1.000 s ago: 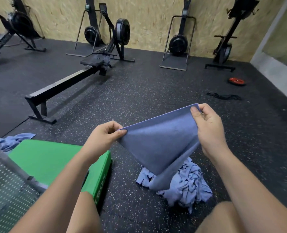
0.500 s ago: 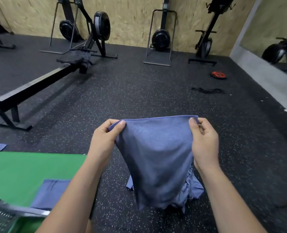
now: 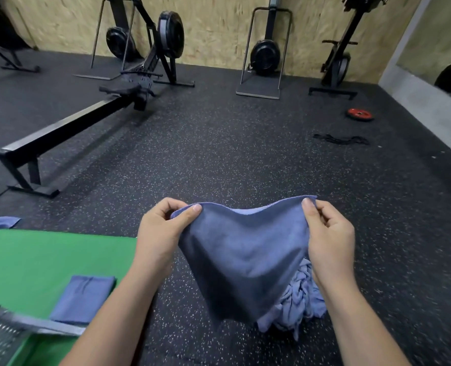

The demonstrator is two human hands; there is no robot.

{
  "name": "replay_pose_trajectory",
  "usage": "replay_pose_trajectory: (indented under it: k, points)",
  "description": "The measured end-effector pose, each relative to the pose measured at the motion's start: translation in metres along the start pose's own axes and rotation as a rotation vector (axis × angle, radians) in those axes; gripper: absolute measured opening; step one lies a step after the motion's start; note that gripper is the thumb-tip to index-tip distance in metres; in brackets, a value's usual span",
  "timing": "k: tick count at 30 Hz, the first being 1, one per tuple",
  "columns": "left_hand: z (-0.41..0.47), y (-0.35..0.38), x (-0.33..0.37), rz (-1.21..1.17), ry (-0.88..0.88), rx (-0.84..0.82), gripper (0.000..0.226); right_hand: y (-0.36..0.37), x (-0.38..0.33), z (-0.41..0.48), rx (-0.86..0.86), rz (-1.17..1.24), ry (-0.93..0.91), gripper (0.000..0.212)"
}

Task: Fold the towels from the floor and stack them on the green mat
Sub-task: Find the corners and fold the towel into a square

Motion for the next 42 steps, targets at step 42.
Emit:
replay_pose_trajectory:
  k: [42]
  points:
    - [-0.021, 0.091, -0.027, 0.165, -0.03, -0.272, 0.02, 0.054, 0.043, -0.036, -0.222, -0.17, -0.082, 0.018]
Point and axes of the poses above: each hand's wrist, its own z-axis towards the middle knuckle, its own y-axis out of the palm, x = y × z, the point moved 8 cm from there along z, towards the middle knuckle, and after that the axes turned 15 degrees about z, right-handed, at the moved point
